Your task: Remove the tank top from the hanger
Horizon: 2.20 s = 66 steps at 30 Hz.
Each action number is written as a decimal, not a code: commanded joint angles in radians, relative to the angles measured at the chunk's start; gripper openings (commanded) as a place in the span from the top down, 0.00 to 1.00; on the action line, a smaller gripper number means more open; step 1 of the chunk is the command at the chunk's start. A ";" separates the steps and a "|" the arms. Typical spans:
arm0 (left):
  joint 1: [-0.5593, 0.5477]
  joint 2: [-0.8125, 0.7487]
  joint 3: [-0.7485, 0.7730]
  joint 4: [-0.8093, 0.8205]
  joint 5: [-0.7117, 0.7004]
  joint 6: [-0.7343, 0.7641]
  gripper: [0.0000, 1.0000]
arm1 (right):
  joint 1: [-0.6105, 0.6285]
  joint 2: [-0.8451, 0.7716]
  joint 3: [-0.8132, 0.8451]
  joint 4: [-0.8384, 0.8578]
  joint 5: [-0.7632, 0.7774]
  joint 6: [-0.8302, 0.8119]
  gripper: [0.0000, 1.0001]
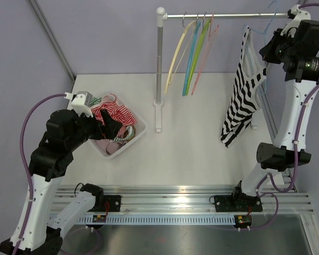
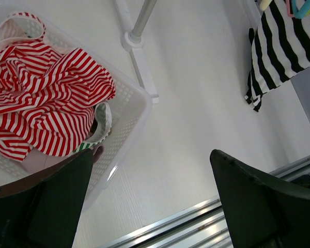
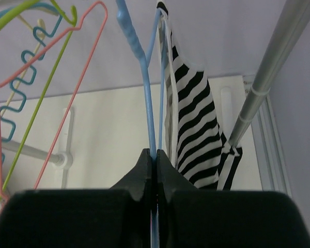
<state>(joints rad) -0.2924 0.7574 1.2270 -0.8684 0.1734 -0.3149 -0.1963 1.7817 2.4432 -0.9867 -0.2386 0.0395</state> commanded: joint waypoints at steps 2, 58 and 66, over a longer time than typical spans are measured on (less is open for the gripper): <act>-0.062 0.059 0.109 0.118 -0.049 -0.036 0.01 | -0.002 -0.188 -0.207 0.072 -0.071 0.065 1.00; -0.700 0.630 0.454 0.522 -0.864 0.154 1.00 | 0.475 -1.052 -0.739 -0.174 -0.136 -0.090 1.00; -0.447 0.465 0.356 0.330 -0.803 -0.105 1.00 | 0.597 -1.064 -0.736 -0.182 -0.174 -0.174 1.00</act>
<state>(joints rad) -0.8272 1.2900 1.6169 -0.4946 -0.5003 -0.3264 0.3847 0.7403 1.6917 -1.1496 -0.4004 -0.0803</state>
